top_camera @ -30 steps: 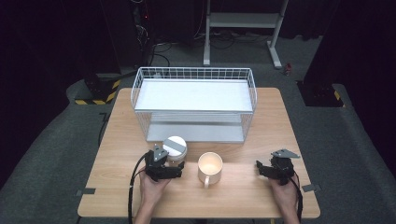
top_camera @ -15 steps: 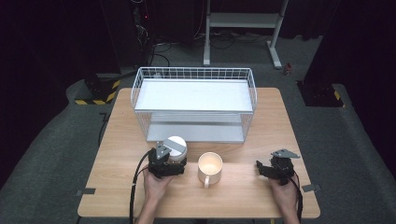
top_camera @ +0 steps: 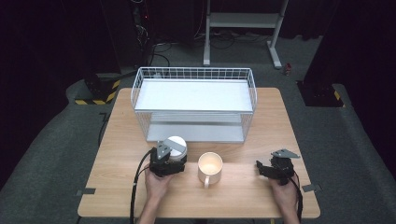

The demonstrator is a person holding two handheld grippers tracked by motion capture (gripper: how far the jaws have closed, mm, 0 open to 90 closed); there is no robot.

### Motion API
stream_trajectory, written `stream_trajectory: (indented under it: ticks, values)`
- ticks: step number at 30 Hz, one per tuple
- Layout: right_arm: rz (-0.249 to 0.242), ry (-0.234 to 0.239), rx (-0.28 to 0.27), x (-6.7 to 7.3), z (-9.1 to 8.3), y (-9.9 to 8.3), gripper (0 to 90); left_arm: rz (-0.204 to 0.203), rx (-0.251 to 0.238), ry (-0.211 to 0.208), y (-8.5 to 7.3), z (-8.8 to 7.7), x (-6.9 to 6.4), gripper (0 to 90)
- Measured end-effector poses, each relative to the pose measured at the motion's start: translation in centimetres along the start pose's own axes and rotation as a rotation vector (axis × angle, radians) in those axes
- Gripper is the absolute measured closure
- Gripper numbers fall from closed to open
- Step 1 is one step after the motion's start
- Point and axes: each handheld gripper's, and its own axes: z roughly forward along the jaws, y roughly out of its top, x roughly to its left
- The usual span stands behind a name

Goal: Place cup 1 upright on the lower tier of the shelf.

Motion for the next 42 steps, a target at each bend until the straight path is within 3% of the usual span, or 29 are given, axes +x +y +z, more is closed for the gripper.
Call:
stream_trajectory:
  ticks: [21, 42]
  values:
    - [0.0, 0.001, 0.001, 0.0, -0.01, 0.0, 22.6, 0.05, 0.003, 0.01, -0.12, -0.16, -0.17, 18.8]
    - [-0.002, 0.0, 0.0, -0.01, 0.0, 0.0, 22.6, 0.06, 0.014, 0.007, 0.45, -0.34, -0.3, 19.0]
